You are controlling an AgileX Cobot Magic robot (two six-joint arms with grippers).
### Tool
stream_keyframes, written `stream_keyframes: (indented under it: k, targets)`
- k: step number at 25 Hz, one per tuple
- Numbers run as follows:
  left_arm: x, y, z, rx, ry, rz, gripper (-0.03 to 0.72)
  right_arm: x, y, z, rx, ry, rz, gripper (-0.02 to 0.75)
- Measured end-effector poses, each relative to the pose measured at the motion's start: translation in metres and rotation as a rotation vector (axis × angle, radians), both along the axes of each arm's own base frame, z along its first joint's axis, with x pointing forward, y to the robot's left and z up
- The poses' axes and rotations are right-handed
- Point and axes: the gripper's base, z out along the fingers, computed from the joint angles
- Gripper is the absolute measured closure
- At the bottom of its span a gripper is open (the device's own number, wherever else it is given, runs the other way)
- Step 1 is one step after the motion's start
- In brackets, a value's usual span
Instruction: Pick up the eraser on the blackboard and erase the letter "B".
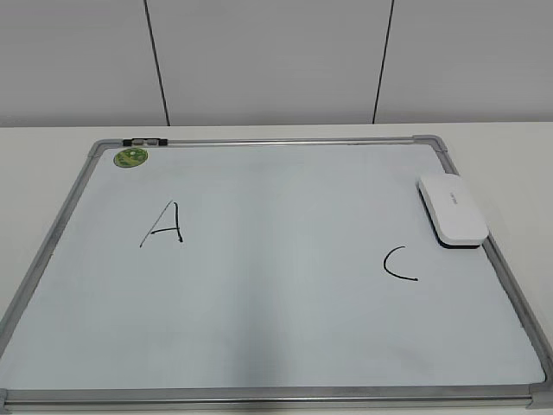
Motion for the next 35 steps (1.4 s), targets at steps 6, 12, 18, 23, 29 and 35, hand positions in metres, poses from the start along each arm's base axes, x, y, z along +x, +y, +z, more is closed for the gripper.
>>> stream_keyframes:
  k: [6,12,18,23,29,35]
  targets:
    - [0.0,0.0,0.0,0.0,0.0,0.0,0.227,-0.0001,0.003,-0.0002,-0.01,0.003,0.044,0.219]
    - [0.0,0.0,0.0,0.0,0.0,0.0,0.227,-0.0001,0.003,-0.0002,-0.013,0.003,0.046,0.219]
    - [0.0002,0.001,-0.0001,0.012,-0.001,0.038,0.23,-0.0001,0.003,-0.0002,-0.013,0.003,0.046,0.219]
    - [0.0005,0.0011,-0.0001,0.017,0.0,0.096,0.244,-0.0001,0.003,-0.0002,-0.013,0.003,0.046,0.219]
    - [0.0005,0.0013,-0.0001,0.02,0.0,0.104,0.245,-0.0001,0.003,-0.0002,-0.015,0.003,0.047,0.219]
    - [0.0005,0.0013,-0.0001,0.02,0.0,0.104,0.247,-0.0001,0.003,-0.0002,-0.015,0.003,0.047,0.219]
